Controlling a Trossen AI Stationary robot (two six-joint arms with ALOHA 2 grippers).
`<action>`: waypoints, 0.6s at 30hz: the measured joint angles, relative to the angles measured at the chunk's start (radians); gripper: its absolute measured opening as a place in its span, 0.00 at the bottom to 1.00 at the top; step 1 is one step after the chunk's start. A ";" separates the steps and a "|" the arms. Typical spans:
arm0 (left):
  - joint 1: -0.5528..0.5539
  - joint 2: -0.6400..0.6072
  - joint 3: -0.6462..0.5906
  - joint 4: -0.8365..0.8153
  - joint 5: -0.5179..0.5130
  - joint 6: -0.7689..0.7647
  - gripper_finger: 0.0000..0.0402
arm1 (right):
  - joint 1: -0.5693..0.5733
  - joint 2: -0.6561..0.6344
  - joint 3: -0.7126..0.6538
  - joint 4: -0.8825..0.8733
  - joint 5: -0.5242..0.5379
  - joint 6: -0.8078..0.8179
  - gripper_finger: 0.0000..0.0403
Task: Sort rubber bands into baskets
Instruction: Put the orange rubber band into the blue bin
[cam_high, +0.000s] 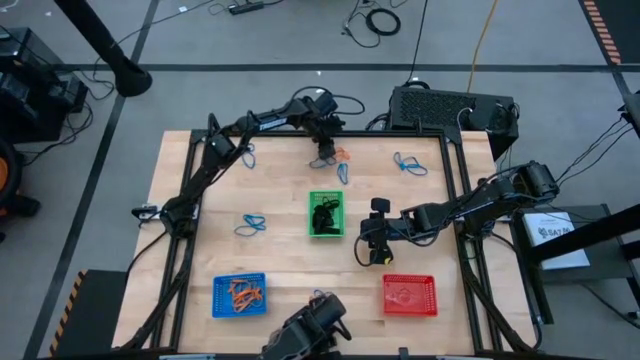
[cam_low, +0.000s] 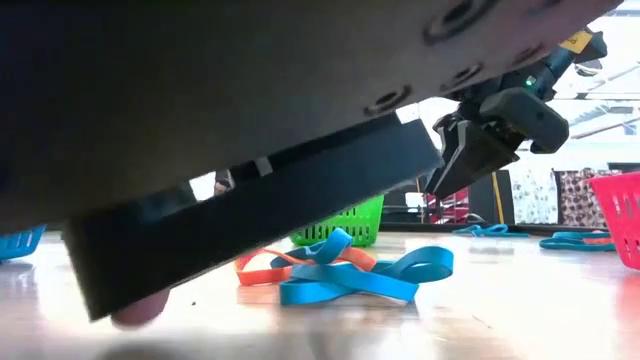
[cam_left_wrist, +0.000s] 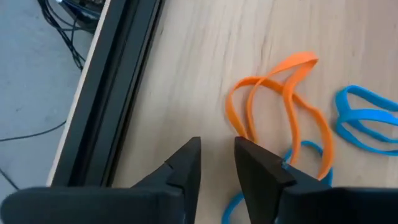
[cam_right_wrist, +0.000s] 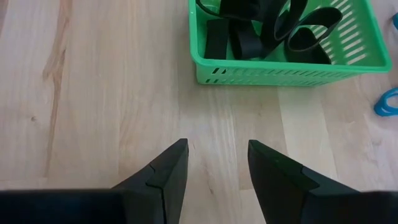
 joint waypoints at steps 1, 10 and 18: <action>-0.003 0.000 0.000 0.002 -0.007 0.000 0.24 | 0.000 0.000 0.000 0.000 0.000 0.000 0.40; -0.005 0.000 0.053 -0.047 -0.019 -0.008 0.22 | 0.000 0.000 0.000 -0.001 -0.002 0.006 0.40; -0.013 -0.001 0.066 -0.081 0.068 -0.008 0.22 | 0.000 0.000 0.000 -0.001 -0.003 0.007 0.40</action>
